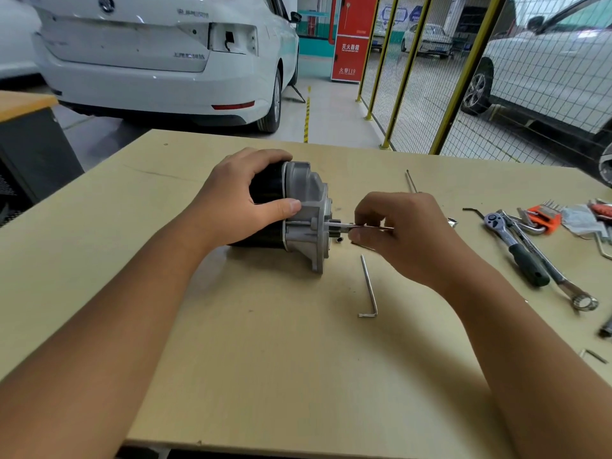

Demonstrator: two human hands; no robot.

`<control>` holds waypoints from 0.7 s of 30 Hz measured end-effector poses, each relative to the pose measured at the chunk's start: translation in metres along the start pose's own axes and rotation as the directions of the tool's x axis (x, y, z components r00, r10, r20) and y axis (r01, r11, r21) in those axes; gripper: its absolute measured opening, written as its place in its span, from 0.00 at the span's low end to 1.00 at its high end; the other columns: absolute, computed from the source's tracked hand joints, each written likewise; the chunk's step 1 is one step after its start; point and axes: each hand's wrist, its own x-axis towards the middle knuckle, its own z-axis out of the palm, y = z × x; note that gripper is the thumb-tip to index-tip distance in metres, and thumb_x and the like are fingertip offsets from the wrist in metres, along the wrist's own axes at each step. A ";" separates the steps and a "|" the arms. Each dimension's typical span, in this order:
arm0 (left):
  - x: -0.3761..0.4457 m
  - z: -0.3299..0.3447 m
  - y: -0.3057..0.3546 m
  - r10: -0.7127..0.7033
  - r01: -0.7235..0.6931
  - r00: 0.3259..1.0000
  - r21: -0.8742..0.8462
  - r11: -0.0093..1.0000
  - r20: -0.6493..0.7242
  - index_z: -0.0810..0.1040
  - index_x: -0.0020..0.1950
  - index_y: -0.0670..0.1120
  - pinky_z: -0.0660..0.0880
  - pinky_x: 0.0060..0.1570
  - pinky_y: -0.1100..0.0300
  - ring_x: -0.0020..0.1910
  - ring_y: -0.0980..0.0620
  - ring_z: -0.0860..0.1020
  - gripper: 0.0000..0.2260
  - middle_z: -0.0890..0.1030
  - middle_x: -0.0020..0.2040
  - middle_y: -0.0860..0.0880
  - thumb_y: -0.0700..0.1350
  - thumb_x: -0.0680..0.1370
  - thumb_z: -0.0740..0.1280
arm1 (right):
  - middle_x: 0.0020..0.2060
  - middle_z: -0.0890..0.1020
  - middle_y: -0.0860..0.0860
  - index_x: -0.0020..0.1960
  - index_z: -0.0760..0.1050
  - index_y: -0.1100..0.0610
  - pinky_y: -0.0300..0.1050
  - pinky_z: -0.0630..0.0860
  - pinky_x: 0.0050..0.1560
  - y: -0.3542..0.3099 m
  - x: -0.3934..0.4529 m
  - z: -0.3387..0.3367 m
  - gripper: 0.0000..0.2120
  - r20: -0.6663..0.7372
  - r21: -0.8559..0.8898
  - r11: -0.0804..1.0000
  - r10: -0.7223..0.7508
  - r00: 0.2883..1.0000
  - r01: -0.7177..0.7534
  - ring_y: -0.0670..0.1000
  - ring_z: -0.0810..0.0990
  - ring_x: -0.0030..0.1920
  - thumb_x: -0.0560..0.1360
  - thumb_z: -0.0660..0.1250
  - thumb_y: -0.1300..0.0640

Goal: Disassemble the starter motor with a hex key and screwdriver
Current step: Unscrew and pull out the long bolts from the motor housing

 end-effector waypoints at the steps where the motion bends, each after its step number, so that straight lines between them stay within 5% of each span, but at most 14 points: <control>1: 0.000 0.000 0.000 0.002 -0.002 1.000 0.001 1.000 0.000 0.77 0.72 0.53 0.72 0.69 0.48 0.65 0.51 0.76 0.32 0.79 0.64 0.53 0.59 0.69 0.74 | 0.32 0.77 0.41 0.45 0.80 0.49 0.37 0.68 0.36 0.000 0.000 0.000 0.04 -0.003 0.017 1.000 0.005 1.000 -0.005 0.41 0.76 0.37 0.75 0.74 0.51; 6: 0.000 0.001 -0.001 0.006 -0.006 1.000 0.001 1.000 -0.005 0.77 0.71 0.53 0.72 0.68 0.48 0.64 0.50 0.76 0.31 0.79 0.64 0.53 0.59 0.69 0.75 | 0.35 0.78 0.51 0.44 0.82 0.58 0.41 0.65 0.38 0.001 0.002 0.005 0.14 0.055 -0.003 1.000 -0.014 0.998 0.015 0.47 0.75 0.38 0.81 0.65 0.50; 9: 0.000 0.001 -0.002 0.008 -0.008 1.000 -0.002 1.000 -0.002 0.77 0.71 0.53 0.72 0.69 0.47 0.65 0.50 0.76 0.31 0.79 0.64 0.53 0.59 0.69 0.75 | 0.38 0.77 0.50 0.45 0.83 0.58 0.39 0.68 0.40 0.003 0.002 0.003 0.08 0.054 0.011 1.000 -0.004 0.999 0.003 0.45 0.75 0.39 0.79 0.70 0.56; 14: 0.000 0.000 -0.002 0.001 -0.001 1.000 0.002 1.000 0.000 0.77 0.72 0.53 0.73 0.68 0.46 0.65 0.50 0.76 0.32 0.79 0.64 0.53 0.60 0.69 0.75 | 0.43 0.79 0.43 0.43 0.84 0.49 0.55 0.74 0.48 -0.003 0.001 0.002 0.03 -0.044 -0.079 0.997 -0.001 0.999 -0.003 0.54 0.75 0.47 0.72 0.78 0.52; 21: 0.001 0.001 -0.002 -0.004 0.004 1.000 0.001 1.000 0.002 0.77 0.72 0.54 0.73 0.68 0.46 0.65 0.50 0.76 0.32 0.79 0.64 0.53 0.60 0.69 0.74 | 0.35 0.79 0.43 0.44 0.82 0.49 0.38 0.70 0.38 -0.002 0.001 0.006 0.04 -0.038 0.024 1.000 0.003 0.999 -0.003 0.42 0.76 0.38 0.75 0.74 0.50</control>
